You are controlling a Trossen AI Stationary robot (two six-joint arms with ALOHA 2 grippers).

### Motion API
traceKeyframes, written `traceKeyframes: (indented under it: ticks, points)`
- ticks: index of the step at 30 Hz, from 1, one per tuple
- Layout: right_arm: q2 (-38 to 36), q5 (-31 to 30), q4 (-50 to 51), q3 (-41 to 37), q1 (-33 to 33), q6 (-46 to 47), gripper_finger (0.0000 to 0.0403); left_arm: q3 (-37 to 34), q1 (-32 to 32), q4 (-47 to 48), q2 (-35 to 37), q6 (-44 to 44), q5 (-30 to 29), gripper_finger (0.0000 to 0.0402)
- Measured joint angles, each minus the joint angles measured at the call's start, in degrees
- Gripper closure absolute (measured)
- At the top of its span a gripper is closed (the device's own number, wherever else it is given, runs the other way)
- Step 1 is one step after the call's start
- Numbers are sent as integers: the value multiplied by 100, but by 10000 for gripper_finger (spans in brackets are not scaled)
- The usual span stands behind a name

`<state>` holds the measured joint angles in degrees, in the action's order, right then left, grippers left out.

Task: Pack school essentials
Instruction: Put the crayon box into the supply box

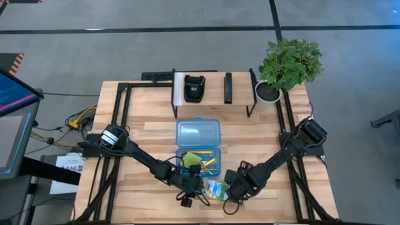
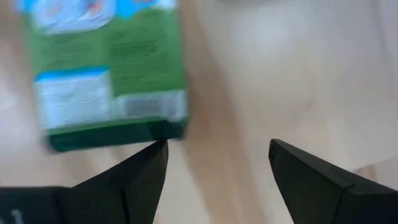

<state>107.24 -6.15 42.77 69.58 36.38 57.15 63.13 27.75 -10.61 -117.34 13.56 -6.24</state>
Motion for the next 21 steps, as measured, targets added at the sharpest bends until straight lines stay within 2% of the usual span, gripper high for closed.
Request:
traceKeyframes:
  ticks: [7,13,17,21]
  points:
    - [-4,-43,537,240,-62,-178,101,477,51,756,-4,-99,-54,278]
    - [-11,-37,552,252,-133,-231,101,912,217,1304,-9,-260,-294,278]
    - [-53,-38,552,256,-129,-266,101,1082,369,1311,-9,-420,-335,278]
    - [-72,-228,562,258,-180,-442,101,1089,545,736,-9,-852,-454,278]
